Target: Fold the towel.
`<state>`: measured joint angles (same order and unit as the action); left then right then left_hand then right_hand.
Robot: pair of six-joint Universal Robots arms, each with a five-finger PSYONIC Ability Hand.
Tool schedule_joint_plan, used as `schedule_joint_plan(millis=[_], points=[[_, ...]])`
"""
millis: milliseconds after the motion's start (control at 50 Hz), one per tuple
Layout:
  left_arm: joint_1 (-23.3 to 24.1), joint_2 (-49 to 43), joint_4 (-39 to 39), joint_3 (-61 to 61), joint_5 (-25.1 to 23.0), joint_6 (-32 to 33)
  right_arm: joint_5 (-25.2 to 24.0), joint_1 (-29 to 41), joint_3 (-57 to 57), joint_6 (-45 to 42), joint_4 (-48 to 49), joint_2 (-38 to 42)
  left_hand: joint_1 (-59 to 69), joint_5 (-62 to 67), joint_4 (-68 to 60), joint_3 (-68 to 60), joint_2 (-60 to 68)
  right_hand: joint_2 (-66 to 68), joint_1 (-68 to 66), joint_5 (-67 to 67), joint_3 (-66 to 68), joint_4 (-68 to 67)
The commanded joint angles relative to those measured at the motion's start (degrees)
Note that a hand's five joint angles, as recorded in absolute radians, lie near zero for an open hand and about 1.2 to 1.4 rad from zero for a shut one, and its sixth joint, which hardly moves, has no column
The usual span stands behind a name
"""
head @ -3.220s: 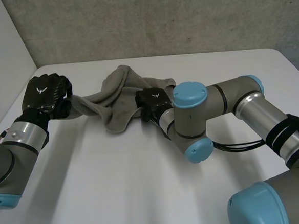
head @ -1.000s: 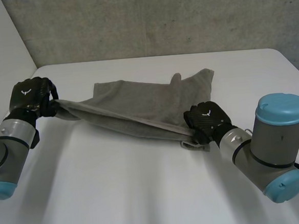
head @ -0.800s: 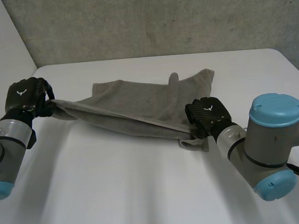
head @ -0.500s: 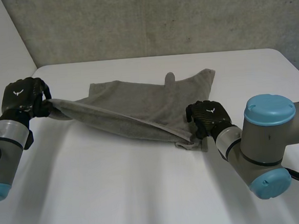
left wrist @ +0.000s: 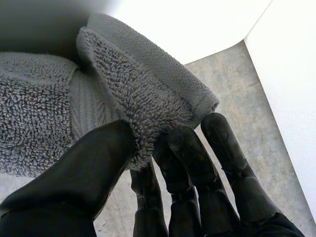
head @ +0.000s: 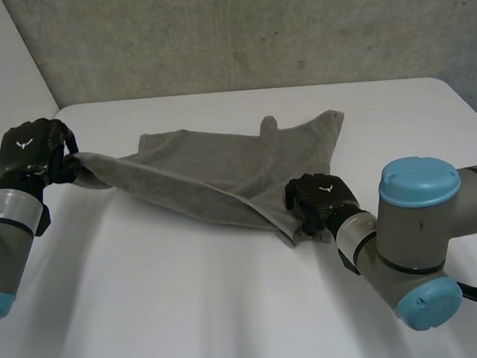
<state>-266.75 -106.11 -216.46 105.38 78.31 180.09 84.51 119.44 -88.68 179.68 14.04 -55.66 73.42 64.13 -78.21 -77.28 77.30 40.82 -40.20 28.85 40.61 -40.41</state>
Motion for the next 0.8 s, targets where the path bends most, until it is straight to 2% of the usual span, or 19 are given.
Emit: schedule_joint_plan(millis=[20, 280, 300, 320, 340, 360, 440, 520, 540, 600, 640, 660, 700, 760, 800], points=[[-0.3, -0.1, 0.0, 0.0, 0.0, 0.0, 0.1, 0.9, 0.7, 0.1, 0.8, 2.2, 6.6, 5.9, -1.8, -2.7, 2.7, -2.3, 1.7, -0.3, -2.1, 1.9], [-0.4, 1.5, 0.1, 0.2, 0.2, -1.1, 1.0, 2.6, 5.7, 0.1, 2.2, 7.4, 6.6, 5.9, -1.8, -2.7, 2.7, 0.2, -0.8, 2.2, 0.4, -0.6], [-0.4, 1.5, 0.1, 0.2, 0.2, -1.1, 1.0, 2.6, 6.0, 0.2, 2.1, 7.5, 6.6, 5.9, -1.8, -2.7, 2.7, 9.2, -9.8, 11.2, 9.4, -9.6], [-0.5, 2.0, 0.1, 0.1, 0.2, -1.7, 0.9, 2.6, 6.2, 0.4, 2.1, 7.4, 6.6, 5.9, -1.8, -2.7, 2.7, 28.1, -28.7, 30.1, 28.3, -28.5], [-0.8, 2.4, 0.1, 0.1, 0.2, -2.3, 0.9, 2.6, 6.2, 0.4, 2.1, 7.4, 6.6, 5.9, -1.8, -2.7, 2.7, 28.3, -28.9, 30.3, 28.5, -28.7], [-0.8, 2.4, 0.1, 0.1, 0.2, -2.3, 1.0, 2.6, 6.5, 0.7, 2.0, 6.9, 6.6, 5.9, -1.8, -2.7, 2.7, 39.1, -39.7, 41.0, 39.3, -39.5], [-1.8, 4.3, 0.1, -0.3, 0.2, -4.0, 0.7, 1.7, 7.8, 2.9, 1.5, 4.2, 6.6, 5.9, -1.8, -2.7, 2.7, 39.2, -39.8, 41.1, 39.4, -39.6], [-2.3, 6.8, 0.2, -1.0, 0.2, -4.8, -0.3, -2.5, 10.1, 5.2, 0.4, -5.6, 6.6, 5.9, -1.8, -2.7, 2.7, 39.2, -39.8, 41.1, 39.4, -39.6], [-2.5, 8.4, 0.2, -1.1, 0.2, -5.4, -1.2, -4.7, 11.8, 4.8, -1.9, -8.9, 6.6, 5.9, -1.8, -2.7, 2.7, 39.2, -39.8, 41.1, 39.4, -39.6], [-2.6, 12.1, 0.9, -1.9, 0.0, -7.5, -2.9, -6.4, 14.4, 4.1, -5.7, -12.0, 6.6, 5.9, -1.8, -2.7, 2.7, 39.2, -39.8, 41.1, 39.4, -39.6], [-2.5, 14.0, 1.4, -2.5, -0.1, -9.3, -8.5, -9.0, 21.8, 1.5, -15.9, -15.8, 6.6, 5.9, -1.8, -2.7, 2.7, 39.2, -39.8, 41.1, 39.4, -39.6], [-2.4, 15.9, 2.1, -3.0, -0.2, -11.3, -8.6, -9.0, 21.9, 1.5, -16.0, -15.8, 6.6, 5.9, -1.8, -2.7, 2.7, 39.2, -39.8, 41.1, 39.4, -39.6], [-2.2, 17.9, 3.3, -3.3, -0.4, -13.3, -12.7, -10.8, 30.5, -2.4, -25.9, -16.7, 6.6, 5.9, -1.8, -2.7, 2.7, 39.2, -39.8, 41.1, 39.4, -39.6], [-1.9, 22.3, 6.6, -4.7, -0.6, -16.4, -13.1, -11.5, 35.2, -5.1, -30.9, -16.7, 6.6, 5.9, -1.8, -2.7, 2.7, 39.2, -39.8, 41.1, 39.4, -39.6], [-1.9, 24.1, 8.5, -5.3, -1.0, -17.4, -13.0, -12.4, 42.2, -11.2, -38.5, -15.9, 6.6, 5.9, -1.8, -2.7, 2.7, 39.2, -39.8, 41.1, 39.4, -39.6]])
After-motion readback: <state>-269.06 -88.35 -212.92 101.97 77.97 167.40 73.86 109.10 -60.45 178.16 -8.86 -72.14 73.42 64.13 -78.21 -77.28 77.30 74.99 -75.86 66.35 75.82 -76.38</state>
